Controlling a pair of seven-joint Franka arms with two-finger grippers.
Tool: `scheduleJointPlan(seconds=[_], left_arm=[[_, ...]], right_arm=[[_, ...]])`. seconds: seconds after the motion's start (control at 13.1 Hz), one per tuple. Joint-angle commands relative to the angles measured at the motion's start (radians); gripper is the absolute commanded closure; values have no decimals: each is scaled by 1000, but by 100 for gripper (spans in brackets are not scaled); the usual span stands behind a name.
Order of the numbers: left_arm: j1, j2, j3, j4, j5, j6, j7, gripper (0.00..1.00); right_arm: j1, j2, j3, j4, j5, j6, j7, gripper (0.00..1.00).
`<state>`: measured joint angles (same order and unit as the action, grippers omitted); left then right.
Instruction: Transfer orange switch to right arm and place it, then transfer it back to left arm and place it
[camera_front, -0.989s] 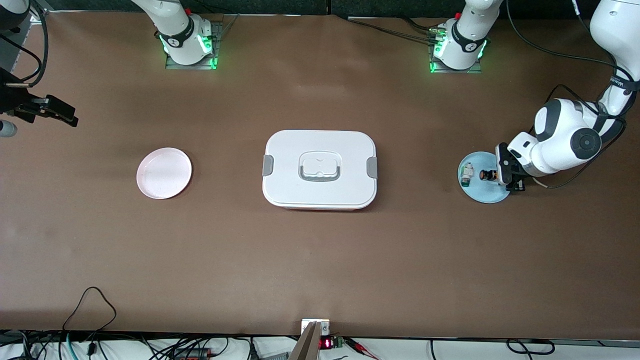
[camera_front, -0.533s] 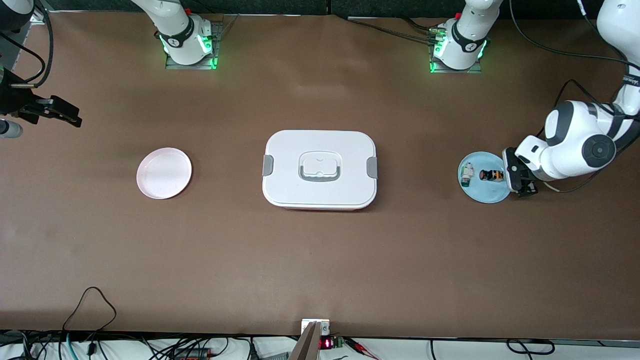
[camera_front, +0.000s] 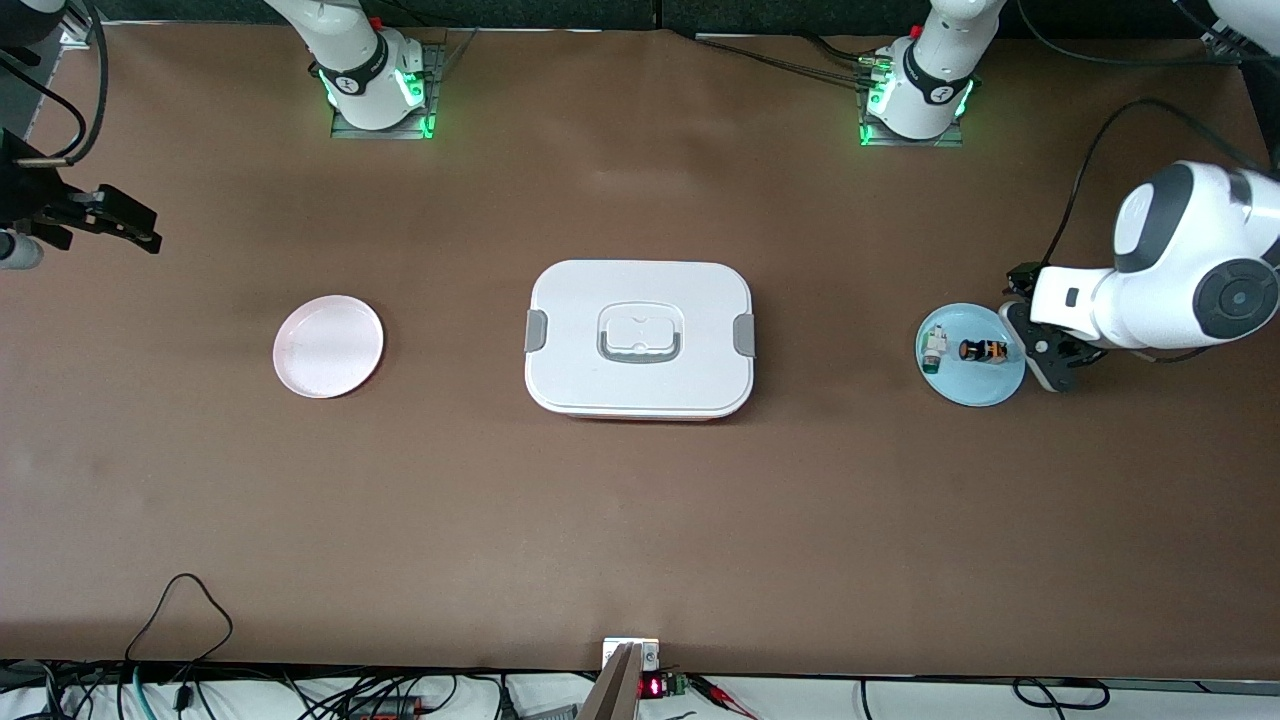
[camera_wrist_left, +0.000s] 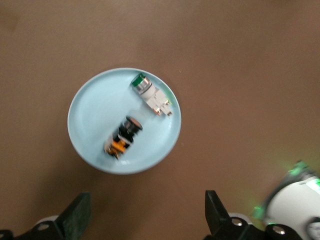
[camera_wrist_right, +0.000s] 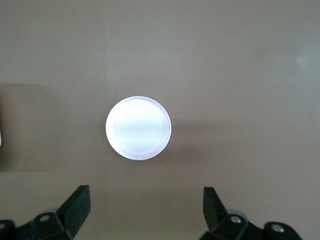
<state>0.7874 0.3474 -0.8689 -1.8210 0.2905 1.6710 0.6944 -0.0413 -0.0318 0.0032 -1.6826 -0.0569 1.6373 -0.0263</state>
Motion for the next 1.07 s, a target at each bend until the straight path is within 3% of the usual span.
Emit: scheduleJointPlan(seconds=[0.0, 0.3, 0.46, 0.76, 0.84, 0.99], left_arm=[[1, -18, -36, 151, -17, -129, -134, 0], [0, -18, -70, 385, -25, -307, -413, 0], [4, -22, -87, 425, -27, -397, -525, 0], [-5, -114, -84, 488, -106, -401, -555, 0], [-52, -125, -56, 486, -111, -407, -570, 0], [-295, -158, 205, 491, -157, -405, -613, 0]], right_arm=[[-22, 9, 23, 29, 19, -62, -29, 0], [-20, 9, 26, 27, 22, -97, -12, 0], [-19, 4, 26, 12, 20, -99, -14, 0], [-19, -46, 26, -74, 20, -34, -14, 0], [-19, -51, 26, -77, 20, -33, -12, 0], [-19, -53, 26, -80, 20, -31, -11, 0]])
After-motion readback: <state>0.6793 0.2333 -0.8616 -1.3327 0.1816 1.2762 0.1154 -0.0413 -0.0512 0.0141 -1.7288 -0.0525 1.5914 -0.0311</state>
